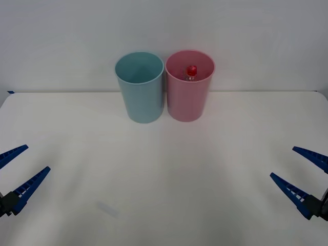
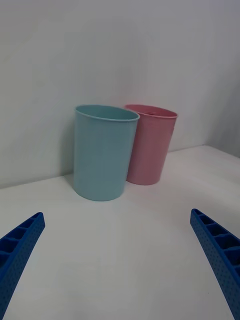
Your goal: Grasp the object on the table and drop it into the matching bin: aluminum can to the light blue bin, PET bottle to the pink bin.
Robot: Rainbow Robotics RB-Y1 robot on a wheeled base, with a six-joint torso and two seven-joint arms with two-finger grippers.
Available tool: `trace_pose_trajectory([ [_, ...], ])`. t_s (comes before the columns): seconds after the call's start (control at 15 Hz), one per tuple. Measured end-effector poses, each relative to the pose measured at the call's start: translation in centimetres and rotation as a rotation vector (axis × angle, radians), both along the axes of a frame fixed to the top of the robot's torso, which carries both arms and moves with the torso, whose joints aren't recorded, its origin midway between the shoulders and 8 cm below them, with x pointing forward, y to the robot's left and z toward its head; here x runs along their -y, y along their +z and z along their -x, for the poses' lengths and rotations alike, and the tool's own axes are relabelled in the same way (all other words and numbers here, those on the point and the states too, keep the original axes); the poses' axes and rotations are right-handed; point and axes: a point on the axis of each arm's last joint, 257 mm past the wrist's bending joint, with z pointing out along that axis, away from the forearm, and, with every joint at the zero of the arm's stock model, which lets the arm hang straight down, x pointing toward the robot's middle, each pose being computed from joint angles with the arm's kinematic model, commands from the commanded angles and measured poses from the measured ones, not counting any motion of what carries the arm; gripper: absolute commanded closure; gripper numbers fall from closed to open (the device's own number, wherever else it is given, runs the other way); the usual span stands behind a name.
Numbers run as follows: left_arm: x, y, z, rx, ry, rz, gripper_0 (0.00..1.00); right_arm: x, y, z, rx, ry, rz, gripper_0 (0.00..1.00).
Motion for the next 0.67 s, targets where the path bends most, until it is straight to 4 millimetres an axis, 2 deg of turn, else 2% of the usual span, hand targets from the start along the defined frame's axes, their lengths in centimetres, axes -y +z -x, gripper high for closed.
trace_pose_trajectory([
  [0.33, 0.0, 0.0, 0.0, 0.0, 0.0, 0.0, 0.0, 1.2, -0.7, 2.5, -0.022, -0.015, -0.013, 0.0],
  [0.67, 0.0, 0.0, 0.0, 0.0, 0.0, 0.0, 0.0, 1.3, -0.9, 3.0, -0.021, -0.014, 0.0, 0.0],
])
